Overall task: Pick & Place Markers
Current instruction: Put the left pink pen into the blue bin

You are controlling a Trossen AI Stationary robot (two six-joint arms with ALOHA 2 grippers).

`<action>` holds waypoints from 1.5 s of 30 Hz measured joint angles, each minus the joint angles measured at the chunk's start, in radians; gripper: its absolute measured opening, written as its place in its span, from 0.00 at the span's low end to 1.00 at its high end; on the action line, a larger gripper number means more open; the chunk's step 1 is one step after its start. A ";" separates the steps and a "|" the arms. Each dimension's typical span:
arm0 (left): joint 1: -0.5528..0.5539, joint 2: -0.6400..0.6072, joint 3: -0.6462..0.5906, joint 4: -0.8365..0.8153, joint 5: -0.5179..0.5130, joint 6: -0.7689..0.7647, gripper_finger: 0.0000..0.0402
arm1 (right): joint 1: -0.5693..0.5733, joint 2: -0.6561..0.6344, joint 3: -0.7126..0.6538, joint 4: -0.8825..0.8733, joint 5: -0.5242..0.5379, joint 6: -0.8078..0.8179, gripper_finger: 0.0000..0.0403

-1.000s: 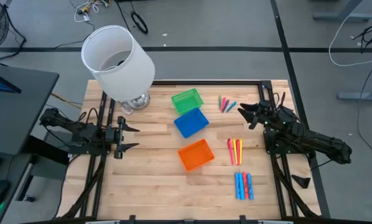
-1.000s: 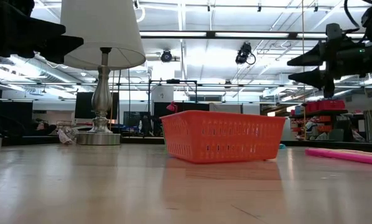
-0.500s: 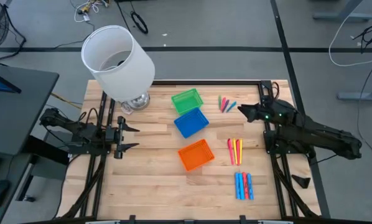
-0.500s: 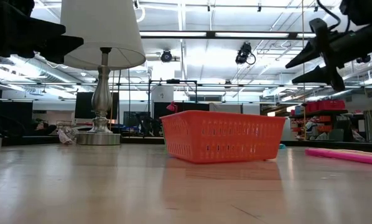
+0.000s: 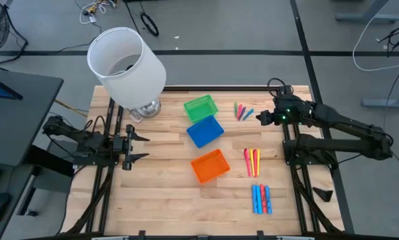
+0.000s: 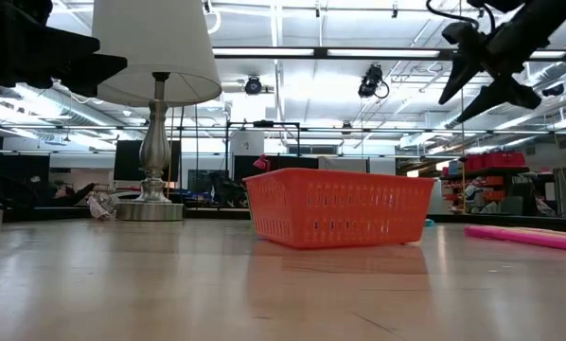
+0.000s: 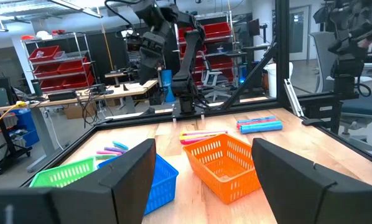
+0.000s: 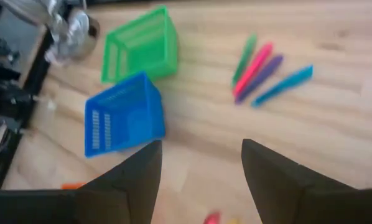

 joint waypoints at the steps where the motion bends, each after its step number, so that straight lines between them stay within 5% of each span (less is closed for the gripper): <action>1: 0.000 0.000 0.000 0.000 0.000 0.000 0.68 | 0.000 0.020 0.023 -0.029 -0.018 0.008 0.56; 11: 0.000 0.000 0.000 0.000 0.000 0.000 0.68 | 0.000 0.182 0.210 -0.304 -0.117 0.078 0.56; 25: 0.000 0.000 0.000 0.000 0.000 0.000 0.68 | 0.060 0.288 0.226 -0.432 -0.228 0.232 0.56; 45: 0.000 0.000 0.000 0.000 0.000 0.000 0.68 | 0.407 0.331 0.226 -0.430 -0.158 0.634 0.56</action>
